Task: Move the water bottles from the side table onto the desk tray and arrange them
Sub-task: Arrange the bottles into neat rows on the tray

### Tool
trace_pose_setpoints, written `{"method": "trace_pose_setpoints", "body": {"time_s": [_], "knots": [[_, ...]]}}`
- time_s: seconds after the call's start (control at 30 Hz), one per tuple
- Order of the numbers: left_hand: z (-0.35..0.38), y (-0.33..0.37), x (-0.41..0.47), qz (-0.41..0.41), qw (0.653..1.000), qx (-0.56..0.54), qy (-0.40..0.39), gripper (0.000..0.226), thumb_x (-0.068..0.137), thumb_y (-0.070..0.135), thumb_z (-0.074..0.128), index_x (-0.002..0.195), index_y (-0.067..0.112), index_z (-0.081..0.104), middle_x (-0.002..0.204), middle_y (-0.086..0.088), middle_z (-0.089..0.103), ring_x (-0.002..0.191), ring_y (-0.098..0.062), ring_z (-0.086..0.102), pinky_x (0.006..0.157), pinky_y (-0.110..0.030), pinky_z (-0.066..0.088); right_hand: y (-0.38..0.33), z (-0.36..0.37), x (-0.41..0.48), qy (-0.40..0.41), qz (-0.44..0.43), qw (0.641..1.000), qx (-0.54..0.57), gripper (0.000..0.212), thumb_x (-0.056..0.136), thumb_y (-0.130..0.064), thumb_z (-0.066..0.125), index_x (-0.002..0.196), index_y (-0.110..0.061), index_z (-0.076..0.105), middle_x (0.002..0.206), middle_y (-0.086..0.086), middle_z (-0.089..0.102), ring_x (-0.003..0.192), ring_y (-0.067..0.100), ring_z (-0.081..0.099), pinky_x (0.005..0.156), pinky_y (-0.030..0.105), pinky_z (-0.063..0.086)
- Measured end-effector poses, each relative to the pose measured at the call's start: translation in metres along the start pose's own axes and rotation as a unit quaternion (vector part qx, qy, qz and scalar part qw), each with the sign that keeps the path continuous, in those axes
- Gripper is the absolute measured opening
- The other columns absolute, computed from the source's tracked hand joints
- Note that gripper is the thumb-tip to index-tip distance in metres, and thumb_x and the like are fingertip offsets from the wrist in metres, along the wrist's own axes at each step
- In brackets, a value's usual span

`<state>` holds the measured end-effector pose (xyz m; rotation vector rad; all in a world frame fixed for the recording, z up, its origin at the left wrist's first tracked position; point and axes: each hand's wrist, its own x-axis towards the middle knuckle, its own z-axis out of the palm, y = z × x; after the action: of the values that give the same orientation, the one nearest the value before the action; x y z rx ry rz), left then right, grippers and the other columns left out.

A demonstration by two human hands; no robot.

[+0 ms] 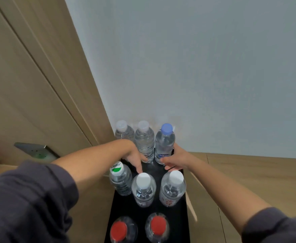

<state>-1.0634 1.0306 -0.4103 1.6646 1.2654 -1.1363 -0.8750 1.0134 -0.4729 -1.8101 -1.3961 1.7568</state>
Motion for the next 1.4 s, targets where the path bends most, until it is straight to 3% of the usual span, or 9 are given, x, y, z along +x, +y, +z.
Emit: {"method": "trace_pose_setpoints", "body": {"time_s": [0.17, 0.5, 0.8, 0.93, 1.0, 1.1, 1.2, 1.3, 1.4], "knots": [[0.006, -0.002, 0.019, 0.008, 0.999, 0.028, 0.023, 0.073, 0.099, 0.038, 0.048, 0.154, 0.031, 0.001, 0.162, -0.005, 0.009, 0.147, -0.027, 0.013, 0.118, -0.041, 0.017, 0.013, 0.011, 0.014, 0.034, -0.013, 0.999, 0.035, 0.055, 0.08, -0.01, 0.077, 0.125, -0.014, 0.045, 0.105, 0.012, 0.063, 0.068, 0.021, 0.067, 0.059, 0.033, 0.061], [0.004, -0.007, 0.026, 0.012, 0.998, 0.057, 0.023, 0.062, 0.104, 0.036, 0.034, 0.154, 0.032, -0.002, 0.162, -0.007, 0.013, 0.147, -0.028, 0.015, 0.119, -0.041, 0.013, 0.014, 0.01, 0.018, 0.036, -0.007, 0.999, 0.025, 0.051, 0.08, -0.008, 0.076, 0.122, -0.013, 0.047, 0.095, 0.009, 0.064, 0.066, 0.02, 0.066, 0.056, 0.03, 0.06], [0.004, 0.0, 0.023, -0.002, 0.999, 0.034, 0.006, 0.069, 0.101, 0.038, 0.042, 0.154, 0.029, -0.002, 0.162, -0.009, 0.009, 0.147, -0.029, 0.011, 0.118, -0.042, 0.014, 0.011, 0.014, 0.013, 0.05, 0.002, 0.999, 0.009, 0.053, 0.079, -0.013, 0.078, 0.122, -0.015, 0.047, 0.098, 0.009, 0.064, 0.067, 0.018, 0.066, 0.065, 0.038, 0.063], [0.001, -0.001, 0.005, -0.032, 0.999, 0.033, 0.018, 0.065, 0.101, 0.041, 0.041, 0.155, 0.016, 0.015, 0.158, -0.015, 0.023, 0.142, -0.035, 0.027, 0.114, -0.048, 0.026, -0.005, 0.011, -0.004, 0.044, 0.044, 0.992, -0.106, 0.061, 0.083, -0.019, 0.073, 0.132, -0.014, 0.036, 0.119, 0.012, 0.058, 0.084, 0.024, 0.065, 0.063, 0.034, 0.06], [0.0, -0.004, -0.013, -0.049, 0.998, 0.018, 0.031, 0.064, 0.1, 0.045, 0.041, 0.151, 0.009, 0.025, 0.154, -0.016, 0.032, 0.136, -0.036, 0.037, 0.108, -0.047, 0.036, -0.018, 0.006, -0.02, 0.047, 0.041, 0.968, -0.242, 0.058, 0.087, -0.025, 0.067, 0.135, -0.01, 0.037, 0.125, 0.014, 0.056, 0.09, 0.026, 0.06, 0.063, 0.031, 0.054], [-0.001, -0.004, -0.044, -0.036, 0.997, -0.01, 0.064, 0.062, 0.1, 0.045, 0.042, 0.145, 0.005, 0.035, 0.143, -0.016, 0.044, 0.124, -0.036, 0.051, 0.099, -0.044, 0.048, -0.041, -0.003, -0.048, 0.016, 0.024, 0.919, -0.394, 0.051, 0.093, -0.032, 0.057, 0.138, -0.01, 0.047, 0.134, 0.013, 0.057, 0.11, 0.029, 0.06, 0.075, 0.028, 0.045], [0.002, -0.005, -0.08, 0.002, 0.993, -0.019, 0.117, 0.054, 0.1, 0.044, 0.043, 0.136, 0.004, 0.044, 0.131, -0.017, 0.052, 0.113, -0.035, 0.059, 0.089, -0.04, 0.054, -0.061, -0.007, -0.073, -0.024, 0.029, 0.903, -0.428, 0.053, 0.095, -0.033, 0.054, 0.143, -0.012, 0.045, 0.143, 0.01, 0.05, 0.121, 0.028, 0.055, 0.081, 0.028, 0.044], [0.011, -0.01, -0.112, 0.033, 0.984, 0.008, 0.172, 0.048, 0.097, 0.049, 0.043, 0.13, 0.015, 0.048, 0.113, -0.009, 0.056, 0.103, -0.032, 0.065, 0.088, -0.038, 0.054, -0.078, -0.011, -0.099, -0.017, 0.014, 0.91, -0.415, 0.058, 0.095, -0.037, 0.054, 0.147, -0.017, 0.039, 0.148, 0.008, 0.043, 0.123, 0.03, 0.052, 0.09, 0.039, 0.054], [0.027, -0.017, -0.132, 0.043, 0.975, 0.055, 0.212, 0.047, 0.097, 0.05, 0.042, 0.129, 0.018, 0.052, 0.122, -0.008, 0.06, 0.108, -0.029, 0.063, 0.095, -0.043, 0.05, -0.093, -0.009, -0.12, 0.001, -0.01, 0.9, -0.436, 0.061, 0.094, -0.042, 0.054, 0.149, -0.021, 0.037, 0.147, 0.005, 0.043, 0.113, 0.027, 0.054, 0.086, 0.039, 0.056]]}}
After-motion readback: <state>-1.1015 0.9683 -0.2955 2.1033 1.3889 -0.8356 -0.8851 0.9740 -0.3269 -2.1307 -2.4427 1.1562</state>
